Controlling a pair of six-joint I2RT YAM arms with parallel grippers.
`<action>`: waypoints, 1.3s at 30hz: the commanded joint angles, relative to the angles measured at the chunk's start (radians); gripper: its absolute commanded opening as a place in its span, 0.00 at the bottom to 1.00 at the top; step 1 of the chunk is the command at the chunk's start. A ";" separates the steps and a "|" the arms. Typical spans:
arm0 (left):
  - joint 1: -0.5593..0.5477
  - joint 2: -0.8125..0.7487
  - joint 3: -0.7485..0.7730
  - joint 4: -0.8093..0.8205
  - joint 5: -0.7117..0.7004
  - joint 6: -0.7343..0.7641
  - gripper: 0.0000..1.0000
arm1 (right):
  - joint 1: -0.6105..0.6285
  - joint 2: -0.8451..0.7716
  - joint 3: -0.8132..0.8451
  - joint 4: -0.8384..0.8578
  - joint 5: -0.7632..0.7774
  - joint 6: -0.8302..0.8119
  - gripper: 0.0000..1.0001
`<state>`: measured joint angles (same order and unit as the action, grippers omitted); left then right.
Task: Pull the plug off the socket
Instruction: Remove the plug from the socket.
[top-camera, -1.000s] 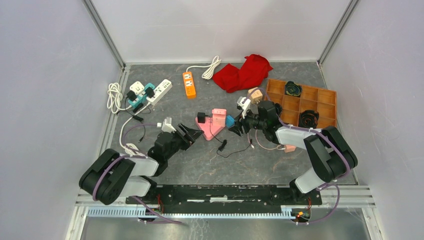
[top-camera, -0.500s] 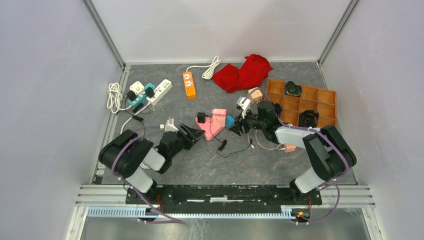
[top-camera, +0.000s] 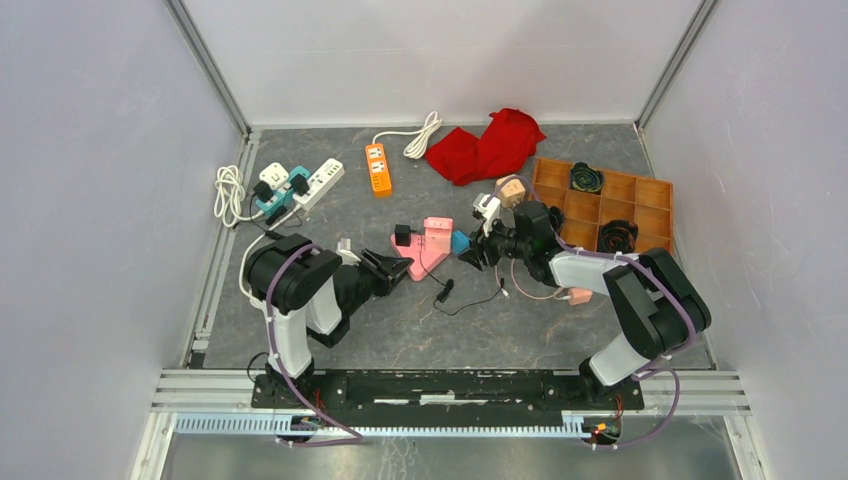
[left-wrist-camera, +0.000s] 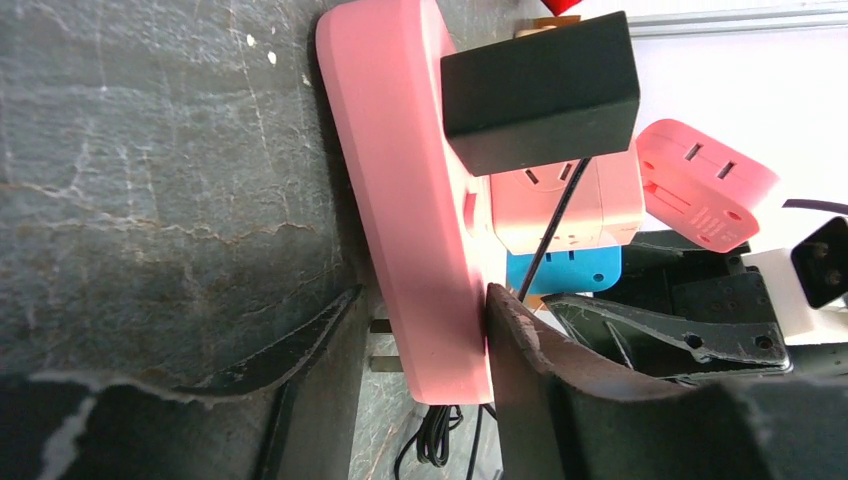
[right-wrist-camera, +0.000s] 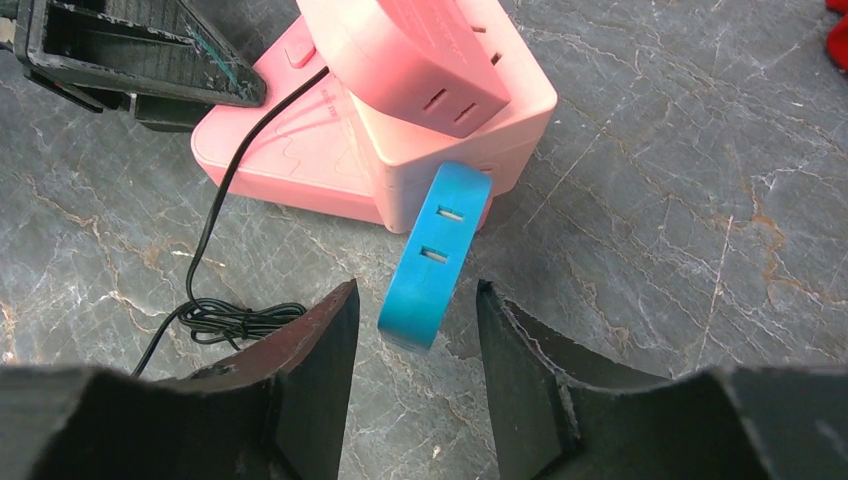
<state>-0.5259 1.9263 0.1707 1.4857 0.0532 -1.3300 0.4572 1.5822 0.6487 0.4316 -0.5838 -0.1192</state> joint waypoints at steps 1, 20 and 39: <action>-0.005 0.035 0.007 0.119 -0.023 -0.045 0.52 | -0.002 0.014 0.038 0.027 0.013 0.006 0.52; -0.005 0.048 0.013 0.143 -0.050 -0.068 0.05 | -0.013 0.019 0.061 -0.012 0.024 0.008 0.12; -0.005 -0.004 -0.062 0.156 -0.242 -0.119 0.02 | -0.079 0.031 0.072 -0.053 -0.044 0.013 0.00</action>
<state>-0.5415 1.9308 0.1371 1.5288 -0.0704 -1.4475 0.4164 1.6138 0.6846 0.3637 -0.6468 -0.1005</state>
